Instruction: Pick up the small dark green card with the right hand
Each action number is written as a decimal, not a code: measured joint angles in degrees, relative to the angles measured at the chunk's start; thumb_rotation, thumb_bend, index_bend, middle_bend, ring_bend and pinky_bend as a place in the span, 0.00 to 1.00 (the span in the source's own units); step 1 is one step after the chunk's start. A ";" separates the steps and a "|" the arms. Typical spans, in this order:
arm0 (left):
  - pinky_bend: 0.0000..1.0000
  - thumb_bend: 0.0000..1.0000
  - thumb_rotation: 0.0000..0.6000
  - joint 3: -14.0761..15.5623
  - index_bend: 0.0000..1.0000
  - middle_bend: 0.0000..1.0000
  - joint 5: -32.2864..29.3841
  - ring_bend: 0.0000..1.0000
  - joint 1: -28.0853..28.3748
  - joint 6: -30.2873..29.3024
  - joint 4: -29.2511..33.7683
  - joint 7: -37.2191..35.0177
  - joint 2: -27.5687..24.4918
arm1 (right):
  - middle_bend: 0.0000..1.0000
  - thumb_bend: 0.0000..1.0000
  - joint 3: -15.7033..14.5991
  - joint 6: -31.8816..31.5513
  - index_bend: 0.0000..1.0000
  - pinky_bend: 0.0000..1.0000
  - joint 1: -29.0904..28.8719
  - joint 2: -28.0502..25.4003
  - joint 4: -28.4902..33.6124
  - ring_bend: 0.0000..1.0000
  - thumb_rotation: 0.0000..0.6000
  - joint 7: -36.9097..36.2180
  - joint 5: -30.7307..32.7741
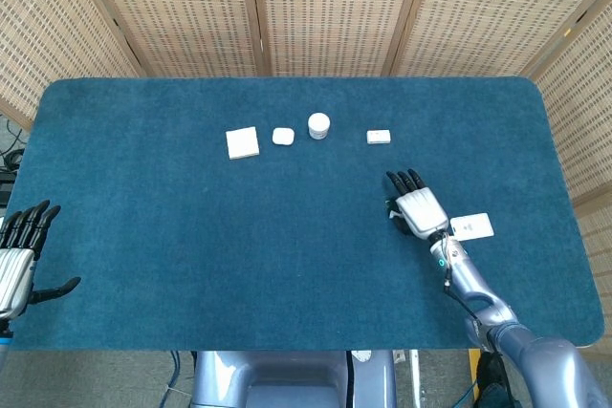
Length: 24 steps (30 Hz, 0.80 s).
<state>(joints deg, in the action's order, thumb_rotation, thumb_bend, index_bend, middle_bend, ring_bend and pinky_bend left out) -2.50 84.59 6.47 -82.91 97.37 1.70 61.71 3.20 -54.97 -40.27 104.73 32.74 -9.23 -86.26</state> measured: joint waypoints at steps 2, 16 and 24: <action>0.00 0.00 1.00 -0.06 0.00 0.00 -0.12 0.00 0.06 0.09 0.00 -0.04 -0.03 | 0.05 0.52 0.43 0.33 0.67 0.00 -0.68 -0.03 -0.28 0.00 1.00 -0.01 0.16; 0.00 0.00 1.00 -0.85 0.00 0.00 -1.38 0.00 1.21 1.97 -0.19 -1.34 -0.51 | 0.08 0.52 10.61 5.97 0.67 0.00 -13.78 -1.49 -11.82 0.00 1.00 4.90 6.45; 0.00 0.00 1.00 -0.67 0.00 0.00 -1.21 0.00 1.19 2.23 -0.09 -3.62 -1.57 | 0.03 0.41 10.98 -4.99 0.34 0.00 -9.16 -7.38 -4.55 0.00 1.00 2.82 6.50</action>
<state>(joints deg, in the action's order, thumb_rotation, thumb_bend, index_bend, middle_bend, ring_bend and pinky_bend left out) -3.17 83.39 7.66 -80.68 97.28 -1.92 60.14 14.18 -59.96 -49.44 97.35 28.19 -6.41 -79.75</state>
